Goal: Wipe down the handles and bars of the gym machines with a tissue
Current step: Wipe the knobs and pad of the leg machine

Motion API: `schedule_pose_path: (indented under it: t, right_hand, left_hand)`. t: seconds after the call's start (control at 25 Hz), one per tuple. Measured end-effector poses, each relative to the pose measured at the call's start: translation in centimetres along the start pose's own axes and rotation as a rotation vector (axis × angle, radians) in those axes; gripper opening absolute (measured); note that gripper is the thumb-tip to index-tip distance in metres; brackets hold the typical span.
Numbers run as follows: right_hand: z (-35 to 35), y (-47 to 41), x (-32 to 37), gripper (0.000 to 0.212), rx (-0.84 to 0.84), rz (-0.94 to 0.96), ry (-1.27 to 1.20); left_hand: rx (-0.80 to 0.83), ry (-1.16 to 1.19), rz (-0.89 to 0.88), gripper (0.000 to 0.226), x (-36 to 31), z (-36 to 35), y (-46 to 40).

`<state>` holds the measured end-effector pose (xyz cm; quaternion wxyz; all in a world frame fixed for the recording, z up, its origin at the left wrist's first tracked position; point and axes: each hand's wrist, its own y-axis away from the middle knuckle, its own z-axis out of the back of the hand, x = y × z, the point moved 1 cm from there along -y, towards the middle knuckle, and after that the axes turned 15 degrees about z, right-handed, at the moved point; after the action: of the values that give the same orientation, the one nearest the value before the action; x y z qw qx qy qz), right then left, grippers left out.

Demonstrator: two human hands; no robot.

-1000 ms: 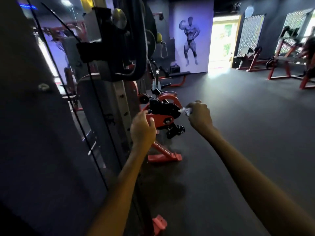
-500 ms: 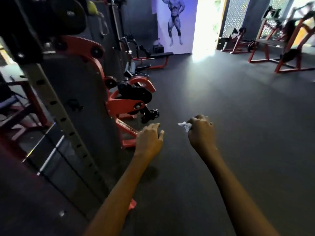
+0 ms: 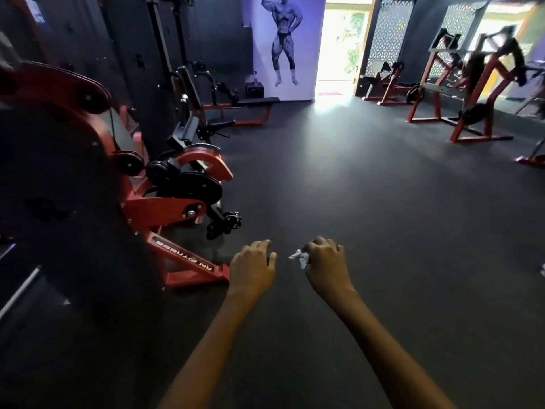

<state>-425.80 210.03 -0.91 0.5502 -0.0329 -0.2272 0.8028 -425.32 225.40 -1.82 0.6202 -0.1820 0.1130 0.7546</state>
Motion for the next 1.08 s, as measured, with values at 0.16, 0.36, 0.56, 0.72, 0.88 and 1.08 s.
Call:
schedule_pose_path:
  t: [0.16, 0.36, 0.56, 0.72, 0.88, 1.08]
  right_hand:
    - [-1.4, -8.4, -8.2, 0.014, 0.008, 0.000, -0.023]
    - [-4.8, -18.2, -18.1, 0.017, 0.046, -0.033, -0.053]
    - [-8.4, -30.7, -27.5, 0.019, 0.086, 0.102, -0.111]
    - [-10.7, -41.4, -34.6, 0.018, 0.156, 0.260, -0.154]
    - [-13.5, -51.3, -38.6, 0.015, 0.202, 0.346, -0.215]
    - [-19.6, -64.7, -40.9, 0.010, 0.232, 0.469, -0.315]
  left_hand:
    - [0.018, -0.040, -0.011, 0.042, -5.3, -3.0, -9.9]
    - [0.028, -0.124, 0.022, 0.044, -11.0, -6.3, -21.5]
    - [-0.017, -0.166, 0.117, 0.045, -15.7, -10.2, -33.6]
    - [-0.061, -0.183, 0.266, 0.046, -20.1, -12.2, -42.9]
    - [-0.123, -0.184, 0.369, 0.045, -22.2, -12.8, -51.7]
    - [-0.195, -0.151, 0.487, 0.044, -21.8, -14.7, -64.6]
